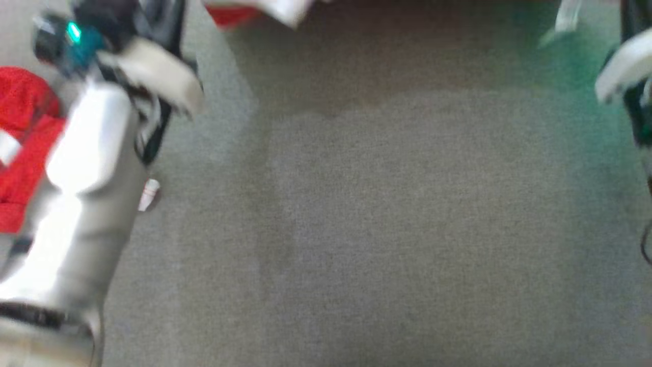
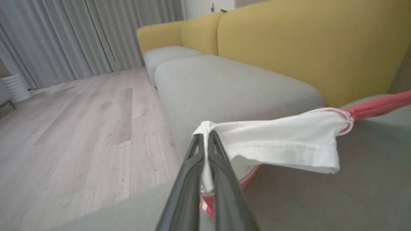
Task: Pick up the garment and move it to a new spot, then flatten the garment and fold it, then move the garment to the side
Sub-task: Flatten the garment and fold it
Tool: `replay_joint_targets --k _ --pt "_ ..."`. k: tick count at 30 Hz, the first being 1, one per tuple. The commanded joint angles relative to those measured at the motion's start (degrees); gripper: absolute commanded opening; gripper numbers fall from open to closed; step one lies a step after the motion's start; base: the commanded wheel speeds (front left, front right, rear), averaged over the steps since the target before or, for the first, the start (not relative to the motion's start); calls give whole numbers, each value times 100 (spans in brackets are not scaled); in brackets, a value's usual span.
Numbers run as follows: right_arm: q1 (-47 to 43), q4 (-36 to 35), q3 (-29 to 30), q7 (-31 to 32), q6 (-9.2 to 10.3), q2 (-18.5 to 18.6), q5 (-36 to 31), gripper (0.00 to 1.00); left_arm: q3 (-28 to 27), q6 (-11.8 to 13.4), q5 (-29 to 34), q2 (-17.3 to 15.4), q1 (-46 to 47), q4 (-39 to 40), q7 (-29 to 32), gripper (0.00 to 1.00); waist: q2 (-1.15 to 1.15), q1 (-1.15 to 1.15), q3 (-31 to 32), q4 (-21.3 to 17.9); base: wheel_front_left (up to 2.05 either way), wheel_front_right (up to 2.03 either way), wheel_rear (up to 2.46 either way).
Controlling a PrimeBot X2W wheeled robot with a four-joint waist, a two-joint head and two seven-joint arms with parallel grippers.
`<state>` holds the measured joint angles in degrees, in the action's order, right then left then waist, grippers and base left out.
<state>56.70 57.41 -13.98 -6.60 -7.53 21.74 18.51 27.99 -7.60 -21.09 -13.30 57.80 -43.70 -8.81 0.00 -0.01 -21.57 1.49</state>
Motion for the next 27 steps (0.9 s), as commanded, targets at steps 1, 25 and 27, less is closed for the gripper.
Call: replay_joint_targets --k 1,25,27 --pt "-164 -195 -174 106 4 189 145 0 -54 13 -107 -415 24 291 91 0 0 1 202 31 0 0 0" --pt "-2849 -2762 -2568 2177 4 2218 3000 0 1352 314 -2000 -2804 -3606 4888 2939 0 0 1 1899 -137 0 0 0" --pt "-3001 -2981 -2528 2221 4 2326 3132 0 1356 392 -2082 -2908 -3731 5166 3081 0 0 1 1924 -133 0 0 0"
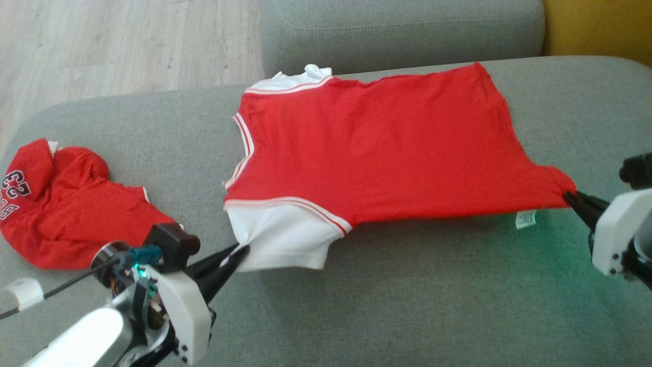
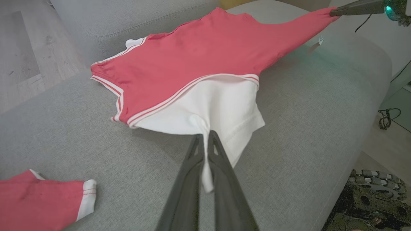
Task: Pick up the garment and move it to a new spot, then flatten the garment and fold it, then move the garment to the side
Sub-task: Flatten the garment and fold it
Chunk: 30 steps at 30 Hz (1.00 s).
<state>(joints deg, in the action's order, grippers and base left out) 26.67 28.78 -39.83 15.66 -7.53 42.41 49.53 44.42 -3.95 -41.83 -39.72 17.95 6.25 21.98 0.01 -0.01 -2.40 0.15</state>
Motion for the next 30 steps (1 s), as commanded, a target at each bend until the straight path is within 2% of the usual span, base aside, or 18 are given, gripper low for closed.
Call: replay_joint_targets --k 1,5,14,19,24,30 --pt "-66 -206 78 22 4 301 68 0 -280 58 -32 -305 211 288 62 0 -1 1 11 4 0 0 0" --pt "-271 -500 172 132 4 378 136 0 -283 177 -48 -337 179 560 166 0 -1 1 -27 12 0 0 0" --pt "-192 -708 538 255 4 240 37 0 -235 106 50 -236 555 316 335 0 -1 1 -324 -30 0 0 0" --pt "111 -671 765 321 4 85 -90 0 -478 106 -254 -28 1078 -206 522 0 -1 1 -677 -71 0 0 0" --pt "583 -520 874 393 4 -142 -234 0 -528 -33 -86 9 1911 -845 773 0 -1 1 -1070 -136 0 0 0" --pt "1241 -33 836 381 4 -537 -506 0 -359 -206 181 249 2859 -1763 926 0 -1 1 -1488 -229 0 0 0"
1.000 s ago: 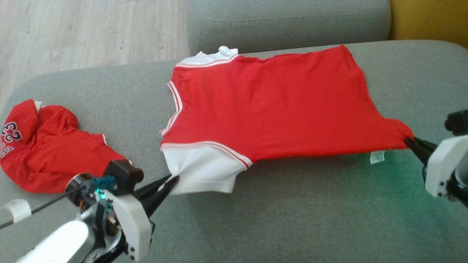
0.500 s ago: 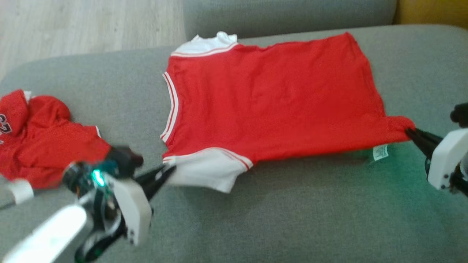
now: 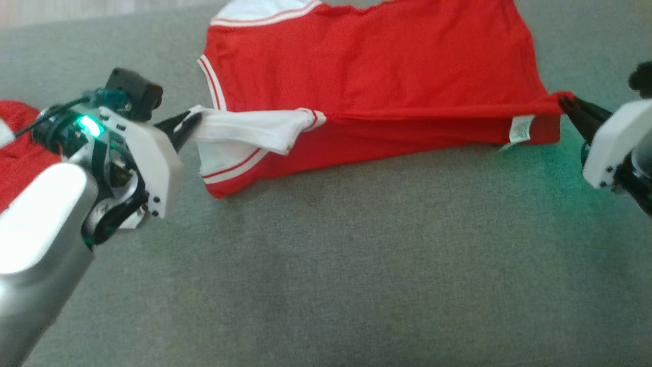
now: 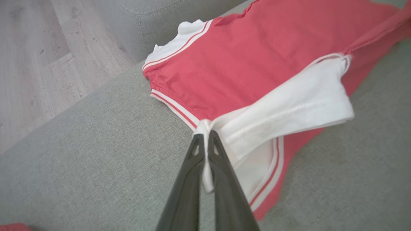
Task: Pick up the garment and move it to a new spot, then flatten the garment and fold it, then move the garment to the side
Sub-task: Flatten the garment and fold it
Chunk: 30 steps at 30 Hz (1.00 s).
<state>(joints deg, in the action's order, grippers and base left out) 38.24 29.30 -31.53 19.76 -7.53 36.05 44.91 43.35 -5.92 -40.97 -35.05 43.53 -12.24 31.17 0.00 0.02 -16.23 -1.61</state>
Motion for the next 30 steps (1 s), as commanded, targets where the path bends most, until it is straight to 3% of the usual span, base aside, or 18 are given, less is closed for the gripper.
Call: replay_joint_targets --k 1,11,12,13,14,19,21,22,26,30 --pt "165 4 -19 -56 4 42 -91 0 -186 -32 179 -206 398 -13 -8 0 0 -2 -149 -65 0 0 0" --pt "869 714 -183 -578 4 -291 -246 0 282 -136 568 124 1161 -865 -401 0 0 -2 -494 -79 0 0 0" --pt "930 814 -159 -618 4 -310 -234 0 279 -120 631 178 1240 -960 -517 67 0 -2 -527 -71 0 0 0" --pt "997 906 -137 -686 4 -331 -251 48 274 -77 701 240 1309 -1068 -639 100 0 -2 -556 -66 0 0 0" --pt "1059 1000 -101 -767 4 -367 -252 100 303 -72 772 297 1361 -1174 -741 100 0 -2 -577 -61 0 0 0" --pt "1316 1319 219 -1623 4 -593 -192 100 -13 292 701 656 1489 -1717 -1469 100 0 -2 -616 -42 0 0 0" --pt "1346 1381 365 -2142 4 -655 -185 100 -199 524 721 708 1530 -1843 -1905 100 0 -2 -581 -28 0 0 0" --pt "1346 1381 365 -2142 4 -655 -185 100 -199 524 721 708 1530 -1843 -1905 100 0 -2 -581 -28 0 0 0" --pt "1172 1339 670 -3191 4 -760 -119 100 -710 1016 562 933 1399 -1880 -3012 100 0 -2 -415 34 0 0 0" --pt "718 972 1161 -3464 4 -897 -284 100 -1157 1282 305 1254 971 -1617 -4189 100 0 -2 -172 86 0 0 0"
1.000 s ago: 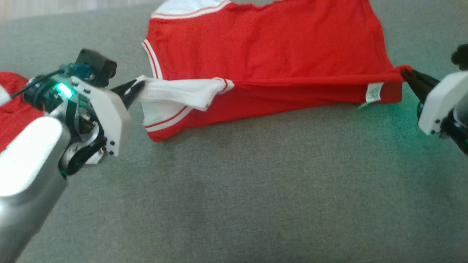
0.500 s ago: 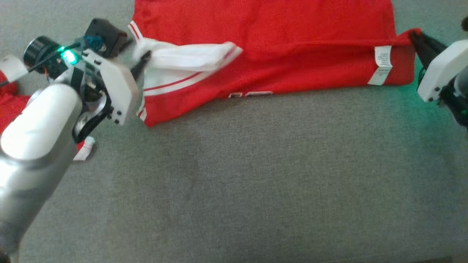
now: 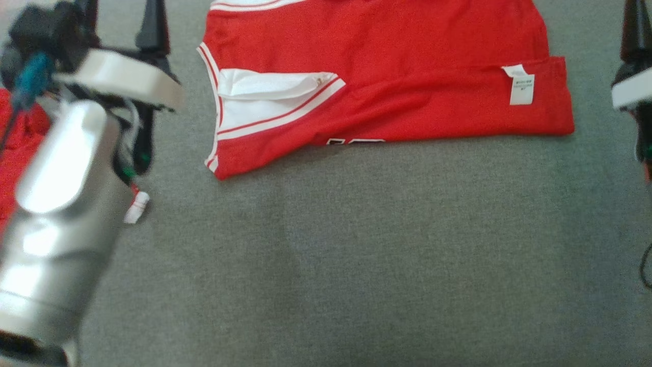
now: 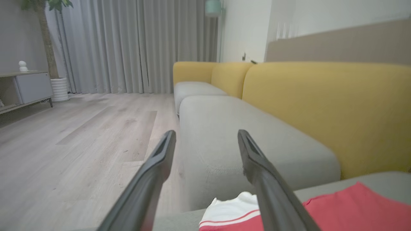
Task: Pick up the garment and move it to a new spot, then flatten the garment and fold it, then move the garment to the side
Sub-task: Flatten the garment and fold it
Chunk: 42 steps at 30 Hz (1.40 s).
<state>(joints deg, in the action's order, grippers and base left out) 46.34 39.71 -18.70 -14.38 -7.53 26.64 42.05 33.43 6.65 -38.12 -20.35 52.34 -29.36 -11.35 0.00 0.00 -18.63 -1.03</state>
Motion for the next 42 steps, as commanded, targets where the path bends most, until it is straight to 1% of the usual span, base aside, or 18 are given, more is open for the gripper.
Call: replay_joint_targets --k 1,3,5,8,11,13,16,18,21,24,27,32,39,41,42 --pt "-248 -271 153 -55 4 -40 -69 100 -274 51 -72 -122 -63 201 -111 100 0 0 123 37 0 0 0" --pt "-673 -752 663 -58 4 -262 -326 100 -478 136 -155 43 -400 436 -293 100 0 0 238 58 0 0 0" --pt "-1165 -1195 1043 -60 4 -511 -726 100 -631 245 -81 183 -778 689 -350 100 0 0 349 73 0 0 0" --pt "-1873 -1763 1358 -61 4 -883 -1314 100 -973 391 160 472 -1422 1173 -360 100 0 0 482 95 0 0 0" --pt "-2451 -2142 1566 -61 4 -1199 -1823 100 -1086 424 528 706 -2055 1363 -362 100 0 0 570 105 0 0 0" --pt "-2711 -2321 1640 -61 4 -1385 -2079 100 -1123 382 706 838 -2354 1363 -363 100 0 0 590 91 0 0 0" --pt "-2919 -2454 1699 -61 4 -1583 -2277 100 -1188 284 905 980 -2564 1284 -363 100 0 0 570 52 0 0 0" --pt "-2928 -2523 1728 -62 4 -1658 -2362 100 -1184 164 1035 1036 -2551 1065 -363 100 0 0 479 -7 0 0 0" --pt "-2878 -2555 1725 -60 4 -1676 -2402 100 -1101 70 1063 1049 -2418 641 -323 100 0 0 405 -78 0 0 0" --pt "-2837 -2557 1706 -55 4 -1673 -2418 100 -989 5 1032 1054 -2268 140 48 100 0 0 339 -156 0 0 0" --pt "-2793 -2539 1658 -52 4 -1679 -2419 100 -916 41 1018 1066 -2158 -276 403 100 0 0 285 -242 0 0 0" --pt "-2745 -2480 1590 -54 4 -1698 -2414 100 -834 125 984 1090 -2098 -744 832 100 0 0 228 -351 0 0 0" --pt "-2709 -2438 1505 -56 4 -1700 -2437 100 -831 297 1047 1020 -2026 -1063 833 100 0 0 165 -428 0 0 0" --pt "-2700 -2424 1513 -55 4 -1665 -2445 100 -796 237 1012 1056 -2016 -1161 900 100 0 0 147 -430 0 0 0" --pt "-2689 -2413 1529 -49 4 -1644 -2453 100 -767 186 992 1078 -2009 -1201 955 70 0 0 136 -426 0 0 0"
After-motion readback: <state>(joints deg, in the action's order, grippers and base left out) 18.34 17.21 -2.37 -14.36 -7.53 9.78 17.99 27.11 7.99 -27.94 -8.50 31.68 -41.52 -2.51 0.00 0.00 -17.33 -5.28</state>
